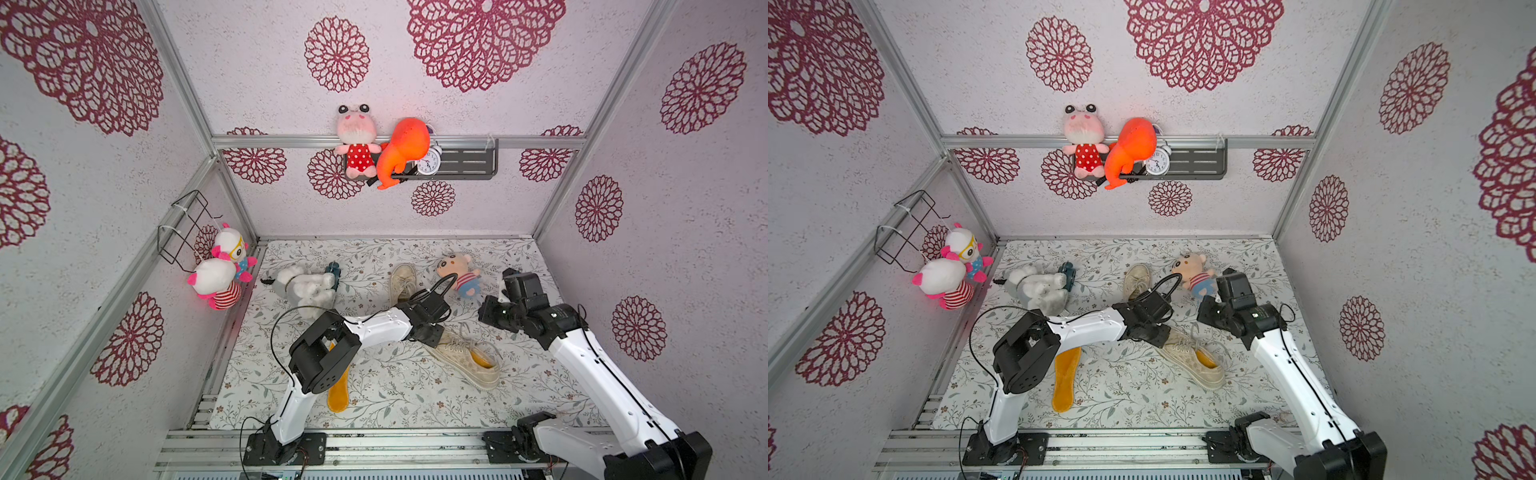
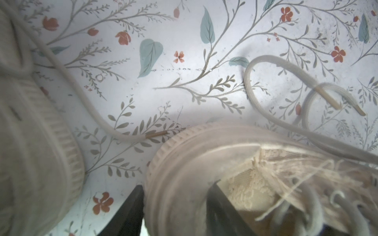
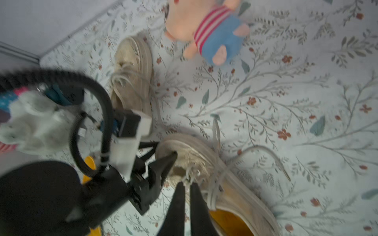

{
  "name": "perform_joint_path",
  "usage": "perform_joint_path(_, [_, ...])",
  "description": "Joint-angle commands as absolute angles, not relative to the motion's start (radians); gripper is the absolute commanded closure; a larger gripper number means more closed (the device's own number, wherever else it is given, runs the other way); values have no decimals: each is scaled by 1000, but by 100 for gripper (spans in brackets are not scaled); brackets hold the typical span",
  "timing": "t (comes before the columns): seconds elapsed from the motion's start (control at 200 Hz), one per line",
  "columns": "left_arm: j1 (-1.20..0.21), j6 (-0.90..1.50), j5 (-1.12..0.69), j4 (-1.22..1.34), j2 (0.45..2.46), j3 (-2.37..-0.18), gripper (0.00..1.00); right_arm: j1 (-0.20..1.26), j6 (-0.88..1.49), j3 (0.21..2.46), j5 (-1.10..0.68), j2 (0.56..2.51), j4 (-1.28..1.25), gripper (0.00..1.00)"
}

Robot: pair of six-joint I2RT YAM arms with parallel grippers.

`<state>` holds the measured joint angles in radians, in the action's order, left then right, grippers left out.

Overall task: Remove the insole from the shoe
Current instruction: Untie the shoelace on the shoe.

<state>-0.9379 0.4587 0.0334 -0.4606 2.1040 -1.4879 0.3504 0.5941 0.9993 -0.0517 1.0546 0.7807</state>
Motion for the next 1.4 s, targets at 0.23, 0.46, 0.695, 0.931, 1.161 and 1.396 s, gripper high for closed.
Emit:
perform_joint_path(0.23, [-983,418,-21,-584,2171,-1559,47,427,574,833,-181,1013,865,70])
perform_joint_path(0.46, [-974,405,9,-601,2175,-1625,46,440,539,749,-203,1065,767,59])
perform_joint_path(0.695, [-962,397,45,-618,2148,-1707,45,442,518,692,-200,1099,680,61])
perform_joint_path(0.931, [-943,425,121,-602,2010,-1678,44,444,642,680,-270,1078,525,94])
perform_joint_path(1.161, [-920,545,182,-504,1814,-1481,42,454,878,666,-225,1073,287,100])
perform_joint_path(1.396, [-910,633,45,-439,1840,-1392,41,467,921,717,-127,1208,201,100])
